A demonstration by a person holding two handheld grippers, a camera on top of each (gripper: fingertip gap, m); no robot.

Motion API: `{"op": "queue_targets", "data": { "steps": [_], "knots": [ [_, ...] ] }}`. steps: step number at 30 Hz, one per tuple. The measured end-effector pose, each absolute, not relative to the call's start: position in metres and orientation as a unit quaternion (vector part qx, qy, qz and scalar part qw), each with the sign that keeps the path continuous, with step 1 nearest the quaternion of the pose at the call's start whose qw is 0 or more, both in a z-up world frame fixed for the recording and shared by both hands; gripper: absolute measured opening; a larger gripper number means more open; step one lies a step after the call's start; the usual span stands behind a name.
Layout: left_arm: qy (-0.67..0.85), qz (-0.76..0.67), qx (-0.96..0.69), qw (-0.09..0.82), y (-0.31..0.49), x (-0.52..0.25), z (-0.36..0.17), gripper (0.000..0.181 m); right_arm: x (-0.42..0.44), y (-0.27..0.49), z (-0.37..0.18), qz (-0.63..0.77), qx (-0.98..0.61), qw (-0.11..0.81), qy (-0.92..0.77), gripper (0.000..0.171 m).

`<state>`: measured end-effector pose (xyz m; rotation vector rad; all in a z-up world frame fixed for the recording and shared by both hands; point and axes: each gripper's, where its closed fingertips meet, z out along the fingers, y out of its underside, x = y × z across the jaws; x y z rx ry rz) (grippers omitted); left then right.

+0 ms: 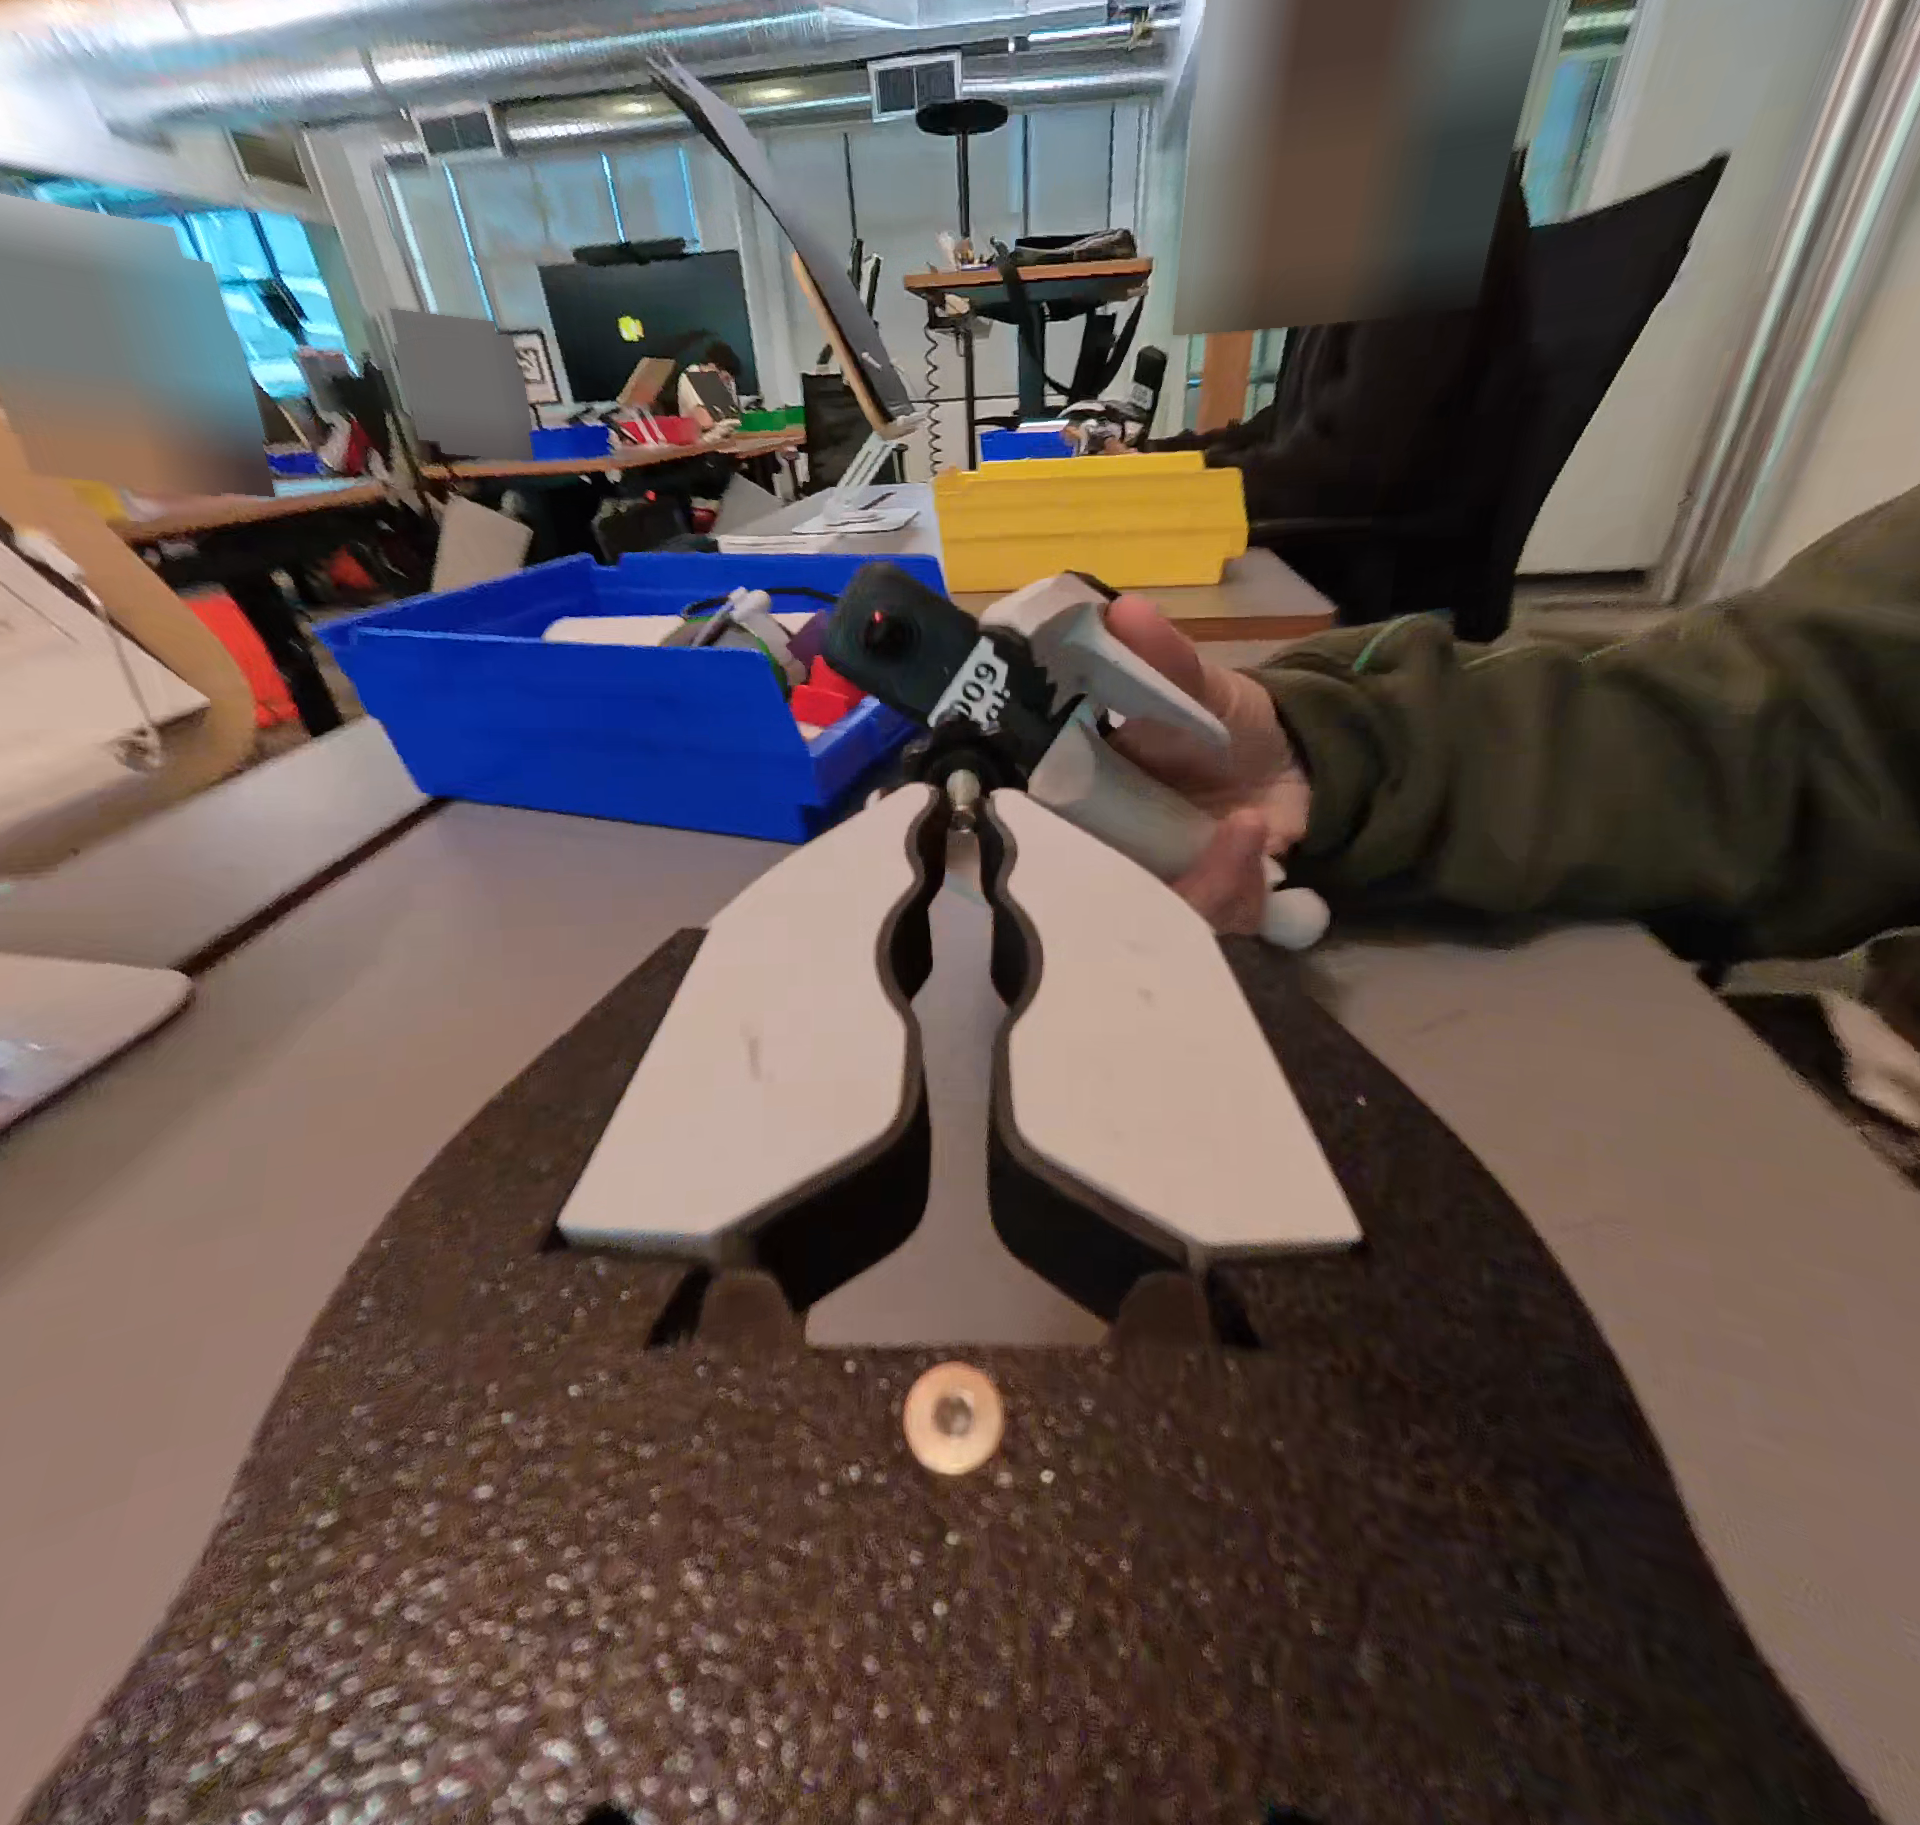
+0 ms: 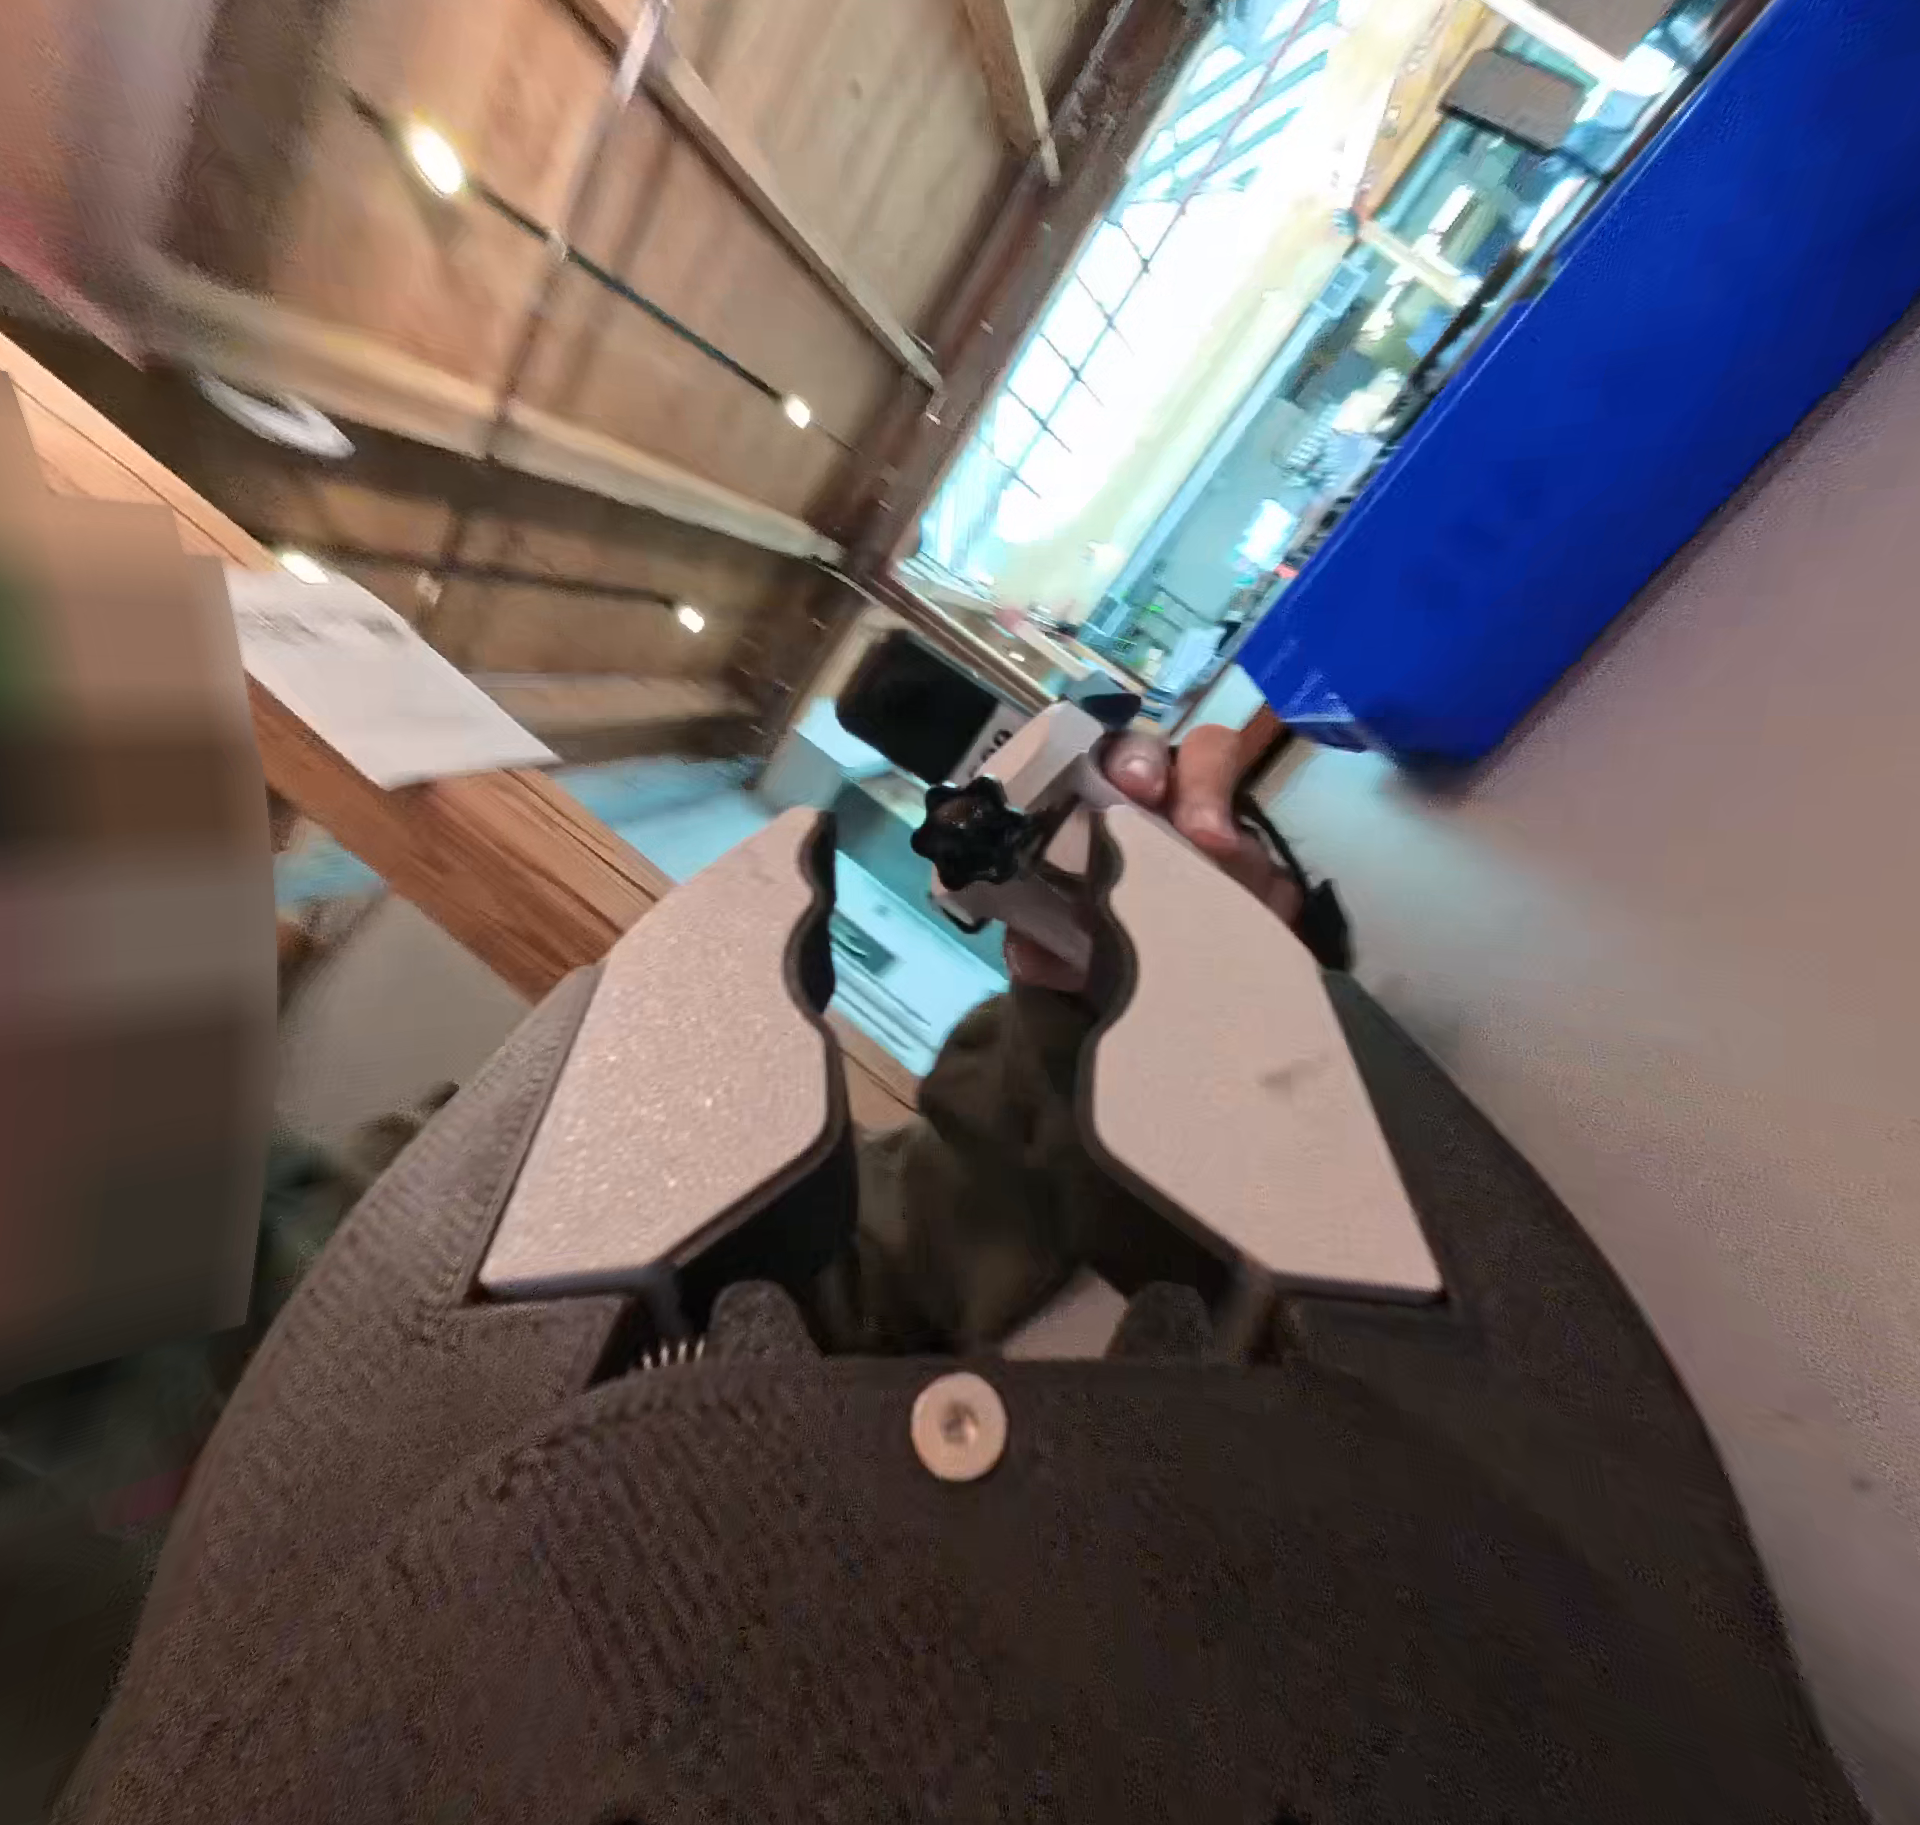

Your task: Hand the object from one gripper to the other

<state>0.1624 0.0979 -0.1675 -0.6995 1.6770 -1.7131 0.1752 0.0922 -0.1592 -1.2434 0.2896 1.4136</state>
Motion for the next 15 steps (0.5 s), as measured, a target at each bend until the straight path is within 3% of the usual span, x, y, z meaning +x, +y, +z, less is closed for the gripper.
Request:
{"op": "queue_targets", "data": {
  "steps": [2, 6, 15],
  "knots": [
    [0.635, -0.645, -0.255, 0.341, 0.1, 0.163, -0.165, 0.005, 0.174, 0.094, -0.164, 0.616, -0.532, 0.564, 0.141, 0.039],
    [0.665, -0.599, -0.237, 0.378, 0.101, 0.164, -0.174, 0.005, 0.16, 0.094, -0.175, 0.589, -0.585, 0.547, 0.11, 0.046],
    [0.708, -0.541, -0.213, 0.401, 0.095, 0.167, -0.19, 0.005, 0.159, 0.097, -0.181, 0.576, -0.598, 0.546, 0.11, 0.032]
  ]
}}
